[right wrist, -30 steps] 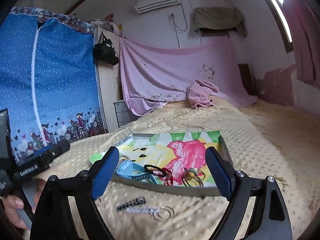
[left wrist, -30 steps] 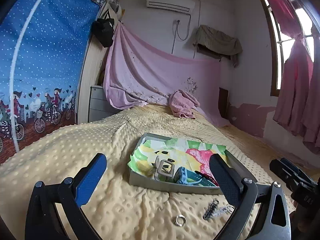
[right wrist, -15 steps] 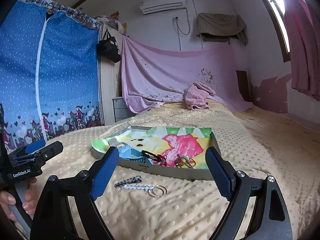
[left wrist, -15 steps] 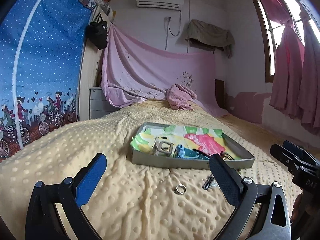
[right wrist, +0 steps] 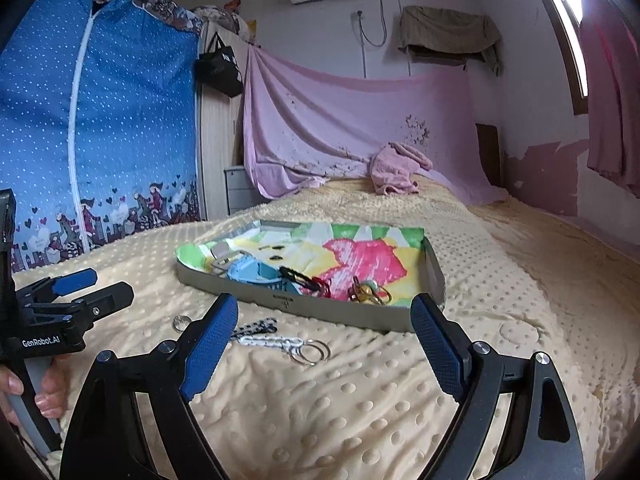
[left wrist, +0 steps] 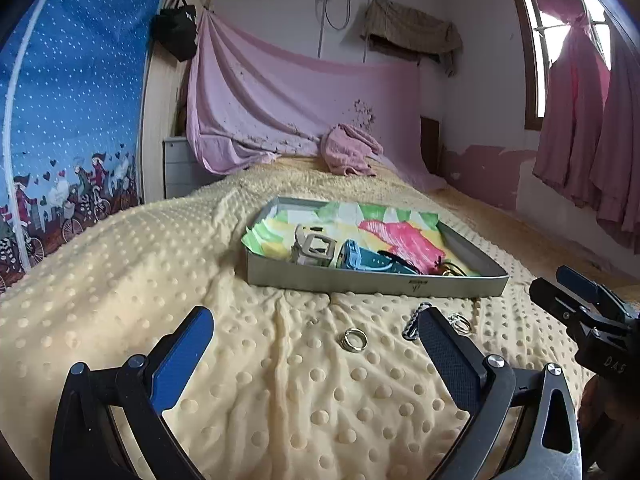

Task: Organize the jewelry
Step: 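Lift both open tools away from the tray, then lower the left tool onto the silver ring while the right tool reaches the silver hoop keyring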

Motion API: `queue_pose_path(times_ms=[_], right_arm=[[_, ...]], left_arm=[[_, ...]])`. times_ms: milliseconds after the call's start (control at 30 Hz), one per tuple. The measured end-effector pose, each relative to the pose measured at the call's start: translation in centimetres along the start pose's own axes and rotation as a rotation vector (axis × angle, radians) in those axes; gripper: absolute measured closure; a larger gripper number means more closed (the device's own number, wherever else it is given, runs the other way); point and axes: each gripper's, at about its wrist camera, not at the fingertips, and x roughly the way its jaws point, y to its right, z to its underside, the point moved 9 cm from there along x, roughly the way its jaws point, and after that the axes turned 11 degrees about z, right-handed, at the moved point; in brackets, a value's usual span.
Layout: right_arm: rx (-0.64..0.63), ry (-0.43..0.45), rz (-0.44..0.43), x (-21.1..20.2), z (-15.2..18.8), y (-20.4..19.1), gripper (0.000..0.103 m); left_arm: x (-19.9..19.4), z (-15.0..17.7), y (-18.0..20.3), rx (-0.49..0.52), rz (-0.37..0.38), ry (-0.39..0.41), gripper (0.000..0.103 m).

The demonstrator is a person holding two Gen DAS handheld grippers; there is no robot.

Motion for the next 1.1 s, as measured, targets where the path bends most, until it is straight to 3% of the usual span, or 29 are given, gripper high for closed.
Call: queue_pose_path(times_ms=[500, 667, 767, 833, 1100], right_arm=[[-0.020, -0.213, -0.016, 5.1, 3.7, -0.9, 0.018], [-0.029, -0.271, -0.031, 6.5, 4.7, -1.4, 0.019], [-0.049, -0.296, -0.045, 7.1, 5.1, -1.9, 0.028], [-0.062, -0.310, -0.052, 7.6, 5.4, -2.2, 0.035], [-0.089, -0.380, -0.097, 9.7, 6.5, -3.6, 0.049]], left_arm=[[4.1, 1.7, 1.3, 0.003, 0.093, -0.184, 0.001], [5.3, 2.4, 1.3, -0.006, 0.115, -0.232, 0.020], [6.1, 2.8, 1.2, -0.020, 0.127, -0.259, 0.030], [6.5, 3.0, 1.1, -0.030, 0.128, -0.273, 0.034], [7.2, 3.5, 0.8, -0.068, 0.144, -0.276, 0.047]])
